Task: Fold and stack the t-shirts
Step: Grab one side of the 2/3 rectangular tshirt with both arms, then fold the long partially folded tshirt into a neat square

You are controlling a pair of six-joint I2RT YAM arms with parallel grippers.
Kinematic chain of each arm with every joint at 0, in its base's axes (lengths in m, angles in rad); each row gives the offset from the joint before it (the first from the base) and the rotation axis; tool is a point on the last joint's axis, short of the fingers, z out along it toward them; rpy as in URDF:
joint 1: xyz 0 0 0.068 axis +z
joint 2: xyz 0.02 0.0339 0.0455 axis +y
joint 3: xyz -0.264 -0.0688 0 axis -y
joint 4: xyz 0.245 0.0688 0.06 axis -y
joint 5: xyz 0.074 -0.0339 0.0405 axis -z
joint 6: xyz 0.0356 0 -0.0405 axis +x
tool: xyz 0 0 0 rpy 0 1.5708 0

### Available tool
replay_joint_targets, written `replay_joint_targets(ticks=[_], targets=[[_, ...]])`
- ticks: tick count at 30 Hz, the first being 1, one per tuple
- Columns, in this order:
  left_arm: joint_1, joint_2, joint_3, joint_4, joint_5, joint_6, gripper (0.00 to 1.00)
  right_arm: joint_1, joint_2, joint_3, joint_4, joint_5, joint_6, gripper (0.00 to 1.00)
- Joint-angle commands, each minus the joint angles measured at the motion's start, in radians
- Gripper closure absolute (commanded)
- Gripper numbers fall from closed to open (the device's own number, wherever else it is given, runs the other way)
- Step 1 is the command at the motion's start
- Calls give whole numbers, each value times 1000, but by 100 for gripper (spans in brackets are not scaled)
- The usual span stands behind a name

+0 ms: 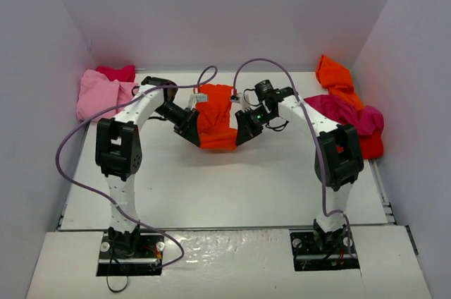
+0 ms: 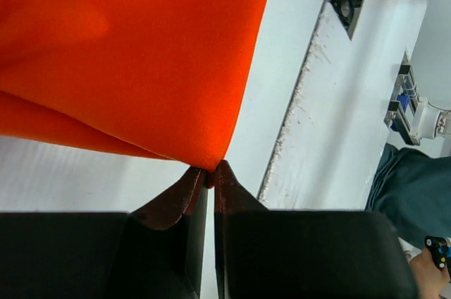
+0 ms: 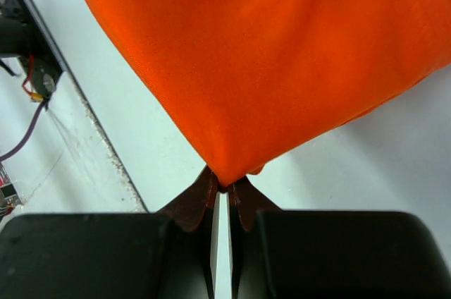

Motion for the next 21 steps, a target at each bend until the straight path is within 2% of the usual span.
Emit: replay_joint_targets(ticks=[1,7,14,21], targets=[[-7,-127,-51,-169,26,76,100,-15,-126,-14,-78,-22,-43,100],[-18,-140,-33,-167,51,62,100,-11,-115,61,-99,-61,-55,100],[-19,-49,76,-198,77,62,100,-6,24,245,-143,-110,-59,100],[-16,-49,89,-236,95,97,100,0,148,366,-228,-191,-58,100]])
